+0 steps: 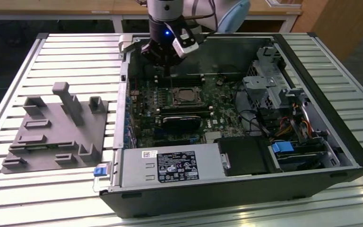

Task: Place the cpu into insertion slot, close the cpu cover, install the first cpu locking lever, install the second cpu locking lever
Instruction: 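Install the first cpu locking lever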

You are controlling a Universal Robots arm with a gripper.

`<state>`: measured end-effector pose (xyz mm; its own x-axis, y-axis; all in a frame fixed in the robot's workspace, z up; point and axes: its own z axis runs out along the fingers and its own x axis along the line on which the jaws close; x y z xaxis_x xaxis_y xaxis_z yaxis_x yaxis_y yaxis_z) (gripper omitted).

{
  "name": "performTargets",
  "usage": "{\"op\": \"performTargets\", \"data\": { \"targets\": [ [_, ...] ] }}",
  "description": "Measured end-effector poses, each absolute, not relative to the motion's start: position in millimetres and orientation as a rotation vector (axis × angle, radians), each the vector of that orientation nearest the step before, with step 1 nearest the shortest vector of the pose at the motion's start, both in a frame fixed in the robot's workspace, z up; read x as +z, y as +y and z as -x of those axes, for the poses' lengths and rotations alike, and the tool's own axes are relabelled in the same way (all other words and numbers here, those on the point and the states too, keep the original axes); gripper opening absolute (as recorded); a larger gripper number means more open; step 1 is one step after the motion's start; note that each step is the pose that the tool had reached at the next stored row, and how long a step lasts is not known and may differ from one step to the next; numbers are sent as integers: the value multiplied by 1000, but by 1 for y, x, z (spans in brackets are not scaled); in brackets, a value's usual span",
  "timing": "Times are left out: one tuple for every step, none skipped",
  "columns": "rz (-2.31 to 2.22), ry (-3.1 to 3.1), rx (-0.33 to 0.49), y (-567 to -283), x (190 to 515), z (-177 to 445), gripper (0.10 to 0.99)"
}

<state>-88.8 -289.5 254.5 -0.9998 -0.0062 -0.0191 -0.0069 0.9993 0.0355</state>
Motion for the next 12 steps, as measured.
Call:
{"op": "performTargets", "data": {
  "targets": [
    [10,3123,56,-289,254,85,110],
    [10,3123,56,-289,254,81,110],
    [10,3124,56,-289,254,77,110],
    [10,3124,56,-289,254,73,110],
    [10,3125,56,-289,254,68,110],
    [10,3126,56,-289,254,64,110],
    [10,3127,56,-289,254,59,110],
    [10,3128,56,-289,253,55,110],
    [10,3128,56,-289,253,50,110],
    [10,3128,57,-289,252,48,110],
    [10,3128,61,-289,252,48,110],
    [10,3128,68,-290,251,48,110]
  ]
}}
